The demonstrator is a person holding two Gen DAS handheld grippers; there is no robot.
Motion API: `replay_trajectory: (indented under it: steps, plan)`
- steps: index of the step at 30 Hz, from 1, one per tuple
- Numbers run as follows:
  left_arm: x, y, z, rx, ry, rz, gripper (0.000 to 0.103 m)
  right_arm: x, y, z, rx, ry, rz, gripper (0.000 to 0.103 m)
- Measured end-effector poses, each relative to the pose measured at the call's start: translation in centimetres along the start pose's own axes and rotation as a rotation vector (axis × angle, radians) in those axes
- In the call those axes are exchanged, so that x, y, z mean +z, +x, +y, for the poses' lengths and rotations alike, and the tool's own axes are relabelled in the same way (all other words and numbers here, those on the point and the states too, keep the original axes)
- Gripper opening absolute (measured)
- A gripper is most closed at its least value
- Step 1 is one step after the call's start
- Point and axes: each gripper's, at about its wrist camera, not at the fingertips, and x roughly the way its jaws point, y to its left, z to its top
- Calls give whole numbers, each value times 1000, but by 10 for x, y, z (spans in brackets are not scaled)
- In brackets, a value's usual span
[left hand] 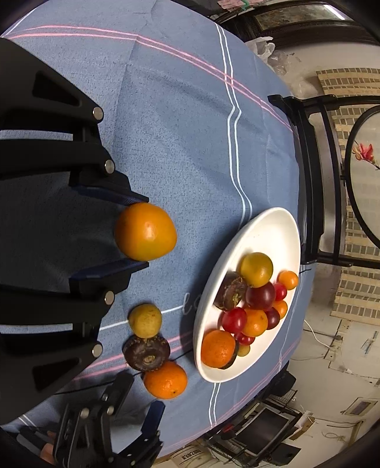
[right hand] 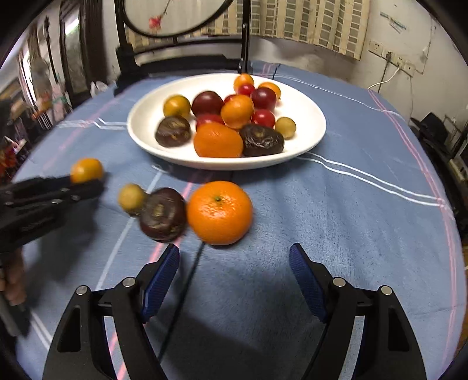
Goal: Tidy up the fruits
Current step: 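Grasp a mandarin with the right tool while the left tool holds the orange, then carry the orange and mandarin over the plate and open both tools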
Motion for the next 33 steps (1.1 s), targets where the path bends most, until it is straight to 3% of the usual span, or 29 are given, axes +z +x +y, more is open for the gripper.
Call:
replay_trajectory:
  steps: [6, 8, 9, 10, 18, 33]
  plan:
    - [-1, 0, -1, -2, 3, 4, 37, 18, 11, 5, -28, -44, -7, 76]
    - [-1, -1, -2, -2, 7, 0, 37, 21, 12, 6, 4, -41, -7, 61]
    - [-1, -1, -1, -1, 7, 0, 37, 23, 12, 6, 42, -30, -4, 49]
    - [-1, -1, -1, -2, 7, 0, 37, 22, 12, 8, 43, -30, -9, 46]
    - [-1, -3, -3, 0, 9, -6, 37, 12, -3, -1, 98, 30, -39, 46]
    - [11, -18, 1, 7, -18, -38, 37, 15, -52, -14, 196, 107, -202, 46]
